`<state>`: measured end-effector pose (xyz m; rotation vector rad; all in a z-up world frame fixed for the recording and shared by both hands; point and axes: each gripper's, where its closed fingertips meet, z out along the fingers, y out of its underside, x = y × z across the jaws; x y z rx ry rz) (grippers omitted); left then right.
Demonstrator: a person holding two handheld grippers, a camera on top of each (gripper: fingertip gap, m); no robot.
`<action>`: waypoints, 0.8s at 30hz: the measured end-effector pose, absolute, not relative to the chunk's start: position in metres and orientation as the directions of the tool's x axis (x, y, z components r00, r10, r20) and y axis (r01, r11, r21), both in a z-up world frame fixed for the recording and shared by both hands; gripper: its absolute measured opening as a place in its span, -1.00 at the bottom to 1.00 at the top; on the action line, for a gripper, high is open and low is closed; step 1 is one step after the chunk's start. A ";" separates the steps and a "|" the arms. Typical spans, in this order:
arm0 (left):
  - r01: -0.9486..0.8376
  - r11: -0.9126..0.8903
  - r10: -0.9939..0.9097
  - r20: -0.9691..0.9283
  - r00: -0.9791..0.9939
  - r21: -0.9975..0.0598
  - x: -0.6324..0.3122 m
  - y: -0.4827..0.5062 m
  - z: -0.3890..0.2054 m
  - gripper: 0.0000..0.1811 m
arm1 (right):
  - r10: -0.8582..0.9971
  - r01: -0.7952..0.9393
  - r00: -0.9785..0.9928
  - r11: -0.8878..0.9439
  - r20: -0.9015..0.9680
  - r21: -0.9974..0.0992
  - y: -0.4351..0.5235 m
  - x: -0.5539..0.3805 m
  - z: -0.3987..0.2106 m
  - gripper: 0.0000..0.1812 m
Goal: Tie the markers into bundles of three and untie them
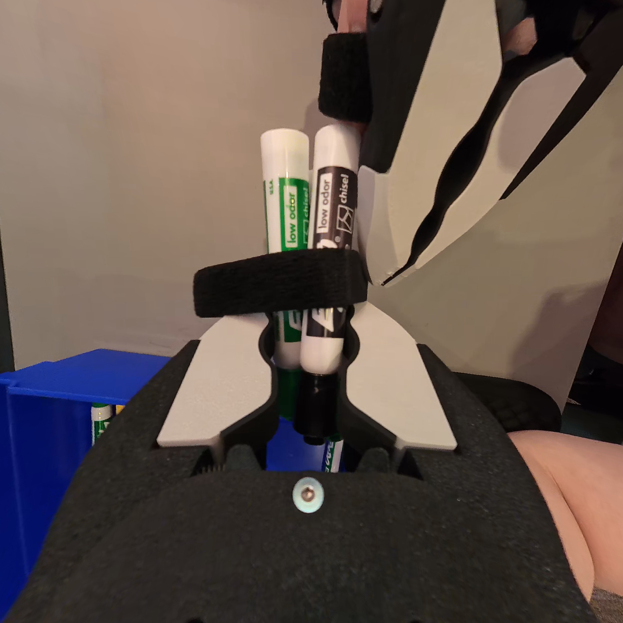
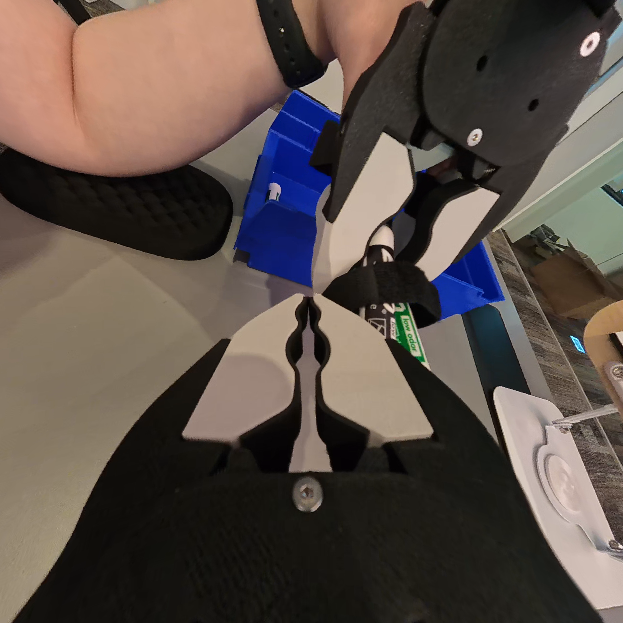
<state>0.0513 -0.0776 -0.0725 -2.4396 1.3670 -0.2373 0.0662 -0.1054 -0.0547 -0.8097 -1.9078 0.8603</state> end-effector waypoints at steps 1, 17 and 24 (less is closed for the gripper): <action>-0.795 -0.486 -0.851 -0.012 0.525 -0.364 0.051 -0.078 -0.073 -0.59 | 0.795 0.195 -0.411 0.555 0.447 -0.809 -0.106 0.066 -0.054 -0.99; -0.809 -0.449 -0.872 -0.014 0.490 -0.379 0.056 -0.080 -0.071 -0.59 | 0.772 0.132 -0.414 0.575 0.482 -0.807 -0.109 0.074 -0.037 -0.98; -0.793 -0.422 -0.878 -0.022 0.479 -0.440 0.061 -0.076 -0.063 -0.60 | 0.750 0.109 -0.381 0.618 0.541 -0.779 -0.109 0.075 -0.029 -0.98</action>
